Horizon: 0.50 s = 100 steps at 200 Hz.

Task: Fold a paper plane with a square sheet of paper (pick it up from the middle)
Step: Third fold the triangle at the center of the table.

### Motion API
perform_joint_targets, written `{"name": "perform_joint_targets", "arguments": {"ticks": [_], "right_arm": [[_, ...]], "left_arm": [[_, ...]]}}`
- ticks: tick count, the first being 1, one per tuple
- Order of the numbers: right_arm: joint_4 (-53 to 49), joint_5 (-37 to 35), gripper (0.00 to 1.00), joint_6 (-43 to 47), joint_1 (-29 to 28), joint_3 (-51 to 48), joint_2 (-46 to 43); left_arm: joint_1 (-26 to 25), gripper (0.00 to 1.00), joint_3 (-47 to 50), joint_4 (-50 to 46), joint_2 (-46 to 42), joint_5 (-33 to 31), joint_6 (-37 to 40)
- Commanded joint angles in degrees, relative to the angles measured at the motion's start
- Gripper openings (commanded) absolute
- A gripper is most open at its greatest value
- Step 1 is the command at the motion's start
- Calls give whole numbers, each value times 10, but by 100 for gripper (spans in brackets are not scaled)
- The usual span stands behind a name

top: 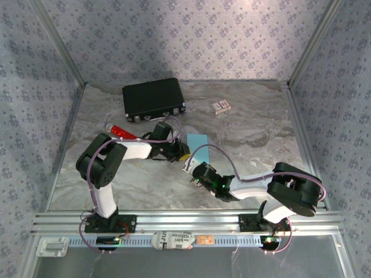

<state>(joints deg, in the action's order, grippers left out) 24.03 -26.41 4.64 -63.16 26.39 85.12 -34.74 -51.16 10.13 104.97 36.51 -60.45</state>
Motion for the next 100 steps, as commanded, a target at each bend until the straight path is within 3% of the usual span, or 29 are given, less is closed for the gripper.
{"name": "perform_joint_targets", "arguments": {"ticks": [1,11,34,100], "right_arm": [[-29,-12,9,-23,4,12,-6],[-40,-2,8,-31,7,15,-10],[-56,59,6,-64,29,18,-28],[-129,354,6,-184,147,50,-77]], "left_arm": [[7,32,6,-15,-35,-13,11],[11,41,5,-26,-44,-21,16],[24,50,4,-52,-64,-33,29],[51,51,-20,-97,-94,-30,62]]}}
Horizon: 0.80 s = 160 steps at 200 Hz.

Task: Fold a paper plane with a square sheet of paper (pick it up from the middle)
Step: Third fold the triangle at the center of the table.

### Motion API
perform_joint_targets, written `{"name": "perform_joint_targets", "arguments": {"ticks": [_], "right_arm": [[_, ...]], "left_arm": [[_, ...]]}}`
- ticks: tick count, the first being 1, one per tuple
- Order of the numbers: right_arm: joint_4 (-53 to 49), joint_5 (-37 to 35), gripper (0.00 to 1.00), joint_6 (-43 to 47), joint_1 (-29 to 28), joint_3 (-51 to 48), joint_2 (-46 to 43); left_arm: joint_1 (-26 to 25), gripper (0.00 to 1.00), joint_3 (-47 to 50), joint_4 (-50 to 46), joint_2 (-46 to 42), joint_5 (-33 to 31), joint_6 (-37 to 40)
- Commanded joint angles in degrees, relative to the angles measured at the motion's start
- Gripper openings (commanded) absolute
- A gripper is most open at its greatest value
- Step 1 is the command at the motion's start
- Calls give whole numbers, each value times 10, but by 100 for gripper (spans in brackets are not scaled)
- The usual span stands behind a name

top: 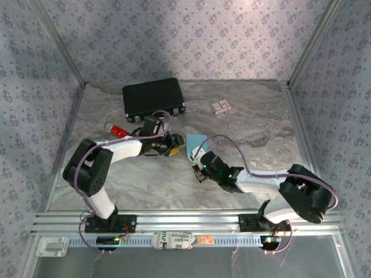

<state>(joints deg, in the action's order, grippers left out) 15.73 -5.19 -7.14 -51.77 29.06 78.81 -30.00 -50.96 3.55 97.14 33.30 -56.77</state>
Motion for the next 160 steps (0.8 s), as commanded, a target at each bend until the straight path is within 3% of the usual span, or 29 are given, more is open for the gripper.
{"name": "perform_joint_targets", "arguments": {"ticks": [1,76,160], "right_arm": [[-46,146,6,-68,34,24,-14],[-111,310,5,-89,68,78,24],[-64,326,6,-101,75,46,55]], "left_arm": [[4,51,-23,-32,-15,2,26],[5,31,-71,-42,4,13,36],[-29,18,-151,-83,105,55,76]]}}
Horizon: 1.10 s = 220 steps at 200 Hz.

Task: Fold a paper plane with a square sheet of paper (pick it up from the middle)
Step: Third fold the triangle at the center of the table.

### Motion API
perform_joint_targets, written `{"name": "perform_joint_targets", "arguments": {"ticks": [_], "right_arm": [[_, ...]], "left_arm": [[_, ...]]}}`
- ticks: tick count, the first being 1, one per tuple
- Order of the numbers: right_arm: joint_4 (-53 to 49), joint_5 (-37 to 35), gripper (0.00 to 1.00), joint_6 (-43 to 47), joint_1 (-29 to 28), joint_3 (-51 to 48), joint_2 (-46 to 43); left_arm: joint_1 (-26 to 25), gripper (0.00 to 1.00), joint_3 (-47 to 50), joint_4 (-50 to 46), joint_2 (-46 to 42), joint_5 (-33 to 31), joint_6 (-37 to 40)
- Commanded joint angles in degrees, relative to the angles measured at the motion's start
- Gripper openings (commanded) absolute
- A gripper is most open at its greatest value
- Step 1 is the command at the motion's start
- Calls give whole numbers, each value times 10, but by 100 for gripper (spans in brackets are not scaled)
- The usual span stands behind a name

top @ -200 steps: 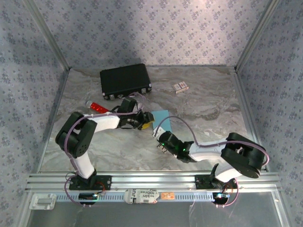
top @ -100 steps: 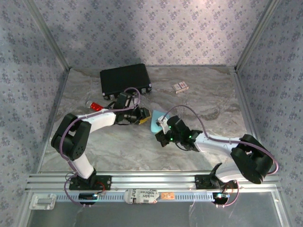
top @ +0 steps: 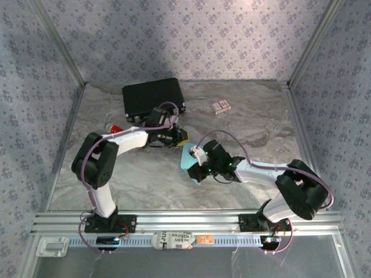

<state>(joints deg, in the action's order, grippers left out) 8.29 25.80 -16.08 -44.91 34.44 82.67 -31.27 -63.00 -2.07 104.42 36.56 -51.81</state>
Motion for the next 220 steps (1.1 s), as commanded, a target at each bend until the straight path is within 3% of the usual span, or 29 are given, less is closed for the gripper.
{"name": "perform_joint_targets", "arguments": {"ticks": [1,89,220], "right_arm": [[10,17,6,-12,6,-7,16],[19,25,6,-15,11,-9,33],[-56,-38,6,-9,53,19,48]], "left_arm": [[-17,17,-30,-27,34,22,27],[-34,12,-61,-68,125,3,63],[-34,10,-34,-72,128,-8,78]]}}
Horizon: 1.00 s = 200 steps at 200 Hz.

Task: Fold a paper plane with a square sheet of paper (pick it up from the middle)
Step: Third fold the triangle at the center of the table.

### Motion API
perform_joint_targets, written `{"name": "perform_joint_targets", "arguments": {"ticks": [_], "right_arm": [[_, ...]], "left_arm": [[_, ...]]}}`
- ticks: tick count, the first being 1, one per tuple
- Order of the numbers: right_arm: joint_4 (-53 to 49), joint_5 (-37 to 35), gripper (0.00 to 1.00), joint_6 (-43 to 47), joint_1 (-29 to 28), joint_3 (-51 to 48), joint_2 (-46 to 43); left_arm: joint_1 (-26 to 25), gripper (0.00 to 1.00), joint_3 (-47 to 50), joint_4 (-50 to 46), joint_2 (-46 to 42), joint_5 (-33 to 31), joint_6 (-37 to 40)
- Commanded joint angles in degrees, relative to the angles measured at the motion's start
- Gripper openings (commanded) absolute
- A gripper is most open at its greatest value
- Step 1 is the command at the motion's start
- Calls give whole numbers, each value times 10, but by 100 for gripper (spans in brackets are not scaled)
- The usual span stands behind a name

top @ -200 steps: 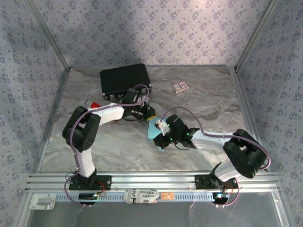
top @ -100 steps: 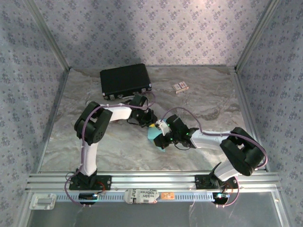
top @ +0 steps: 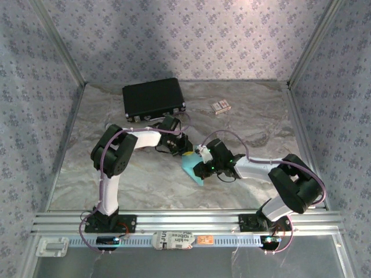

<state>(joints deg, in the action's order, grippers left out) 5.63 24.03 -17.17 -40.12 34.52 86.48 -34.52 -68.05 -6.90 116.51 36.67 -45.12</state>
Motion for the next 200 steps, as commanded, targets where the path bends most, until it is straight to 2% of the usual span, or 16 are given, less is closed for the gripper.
{"name": "perform_joint_targets", "arguments": {"ticks": [1,78,200], "right_arm": [[-30,-21,6,2,5,19,10],[-76,-79,6,9,5,42,22],[-106,-102,6,6,6,62,32]], "left_arm": [[-2,10,17,-23,7,-10,10],[-1,10,17,-22,6,-10,7],[-1,10,18,-19,5,-11,3]]}}
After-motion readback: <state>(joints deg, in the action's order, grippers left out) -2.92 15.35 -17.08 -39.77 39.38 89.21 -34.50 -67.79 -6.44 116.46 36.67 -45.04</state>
